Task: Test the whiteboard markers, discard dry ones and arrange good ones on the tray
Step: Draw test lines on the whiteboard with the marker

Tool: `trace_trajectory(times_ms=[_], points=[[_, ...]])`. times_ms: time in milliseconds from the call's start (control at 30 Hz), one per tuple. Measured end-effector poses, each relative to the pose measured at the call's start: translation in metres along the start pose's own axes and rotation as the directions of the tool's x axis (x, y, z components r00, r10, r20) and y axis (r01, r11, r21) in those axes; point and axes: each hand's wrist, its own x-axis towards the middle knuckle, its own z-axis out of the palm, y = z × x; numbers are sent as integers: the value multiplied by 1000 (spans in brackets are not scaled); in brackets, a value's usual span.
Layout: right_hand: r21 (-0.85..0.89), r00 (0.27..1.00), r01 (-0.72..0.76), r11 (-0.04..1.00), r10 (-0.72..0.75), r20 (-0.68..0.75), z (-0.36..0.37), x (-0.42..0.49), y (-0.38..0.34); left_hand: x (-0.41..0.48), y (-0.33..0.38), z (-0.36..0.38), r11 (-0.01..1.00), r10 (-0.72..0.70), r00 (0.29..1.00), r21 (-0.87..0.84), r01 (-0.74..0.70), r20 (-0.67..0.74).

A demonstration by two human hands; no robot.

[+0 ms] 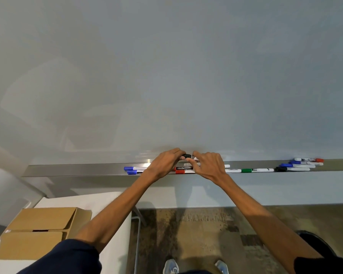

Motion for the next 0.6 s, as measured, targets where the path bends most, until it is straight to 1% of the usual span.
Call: trace_trajectory(times_ms=[100, 200, 267, 333, 400, 467, 500, 567, 600], points=[[-33, 998, -53, 998, 53, -15, -1, -1, 4, 2, 7, -8, 1000, 1, 999, -1, -1, -45], [-25, 993, -111, 993, 110, -30, -10, 1, 2, 3, 7, -14, 1000, 10, 997, 12, -10, -80], [13, 990, -138, 990, 139, -38, -20, 4, 0, 1, 8, -16, 999, 19, 992, 35, -15, -121], [85, 985, -152, 985, 158, -65, -33, 8, -2, -1, 12, -23, 999, 22, 980, 44, -13, -200], [169, 977, -173, 970, 192, -98, -50, 15, -4, -1, 19, -35, 1000, -28, 950, -18, 24, -312], [280, 961, -206, 938, 248, -125, -70, 26, -7, 1, 28, -54, 985, -118, 883, -163, 48, -455], [345, 950, -218, 913, 279, -140, -82, 34, -10, 4, 34, -67, 969, -171, 830, -241, 45, -531], [463, 929, -201, 863, 317, -188, -110, 54, -20, 14, 46, -97, 934, -265, 699, -357, 14, -665], [512, 922, -176, 841, 323, -214, -125, 65, -26, 19, 51, -114, 931, -275, 632, -365, -14, -724]])
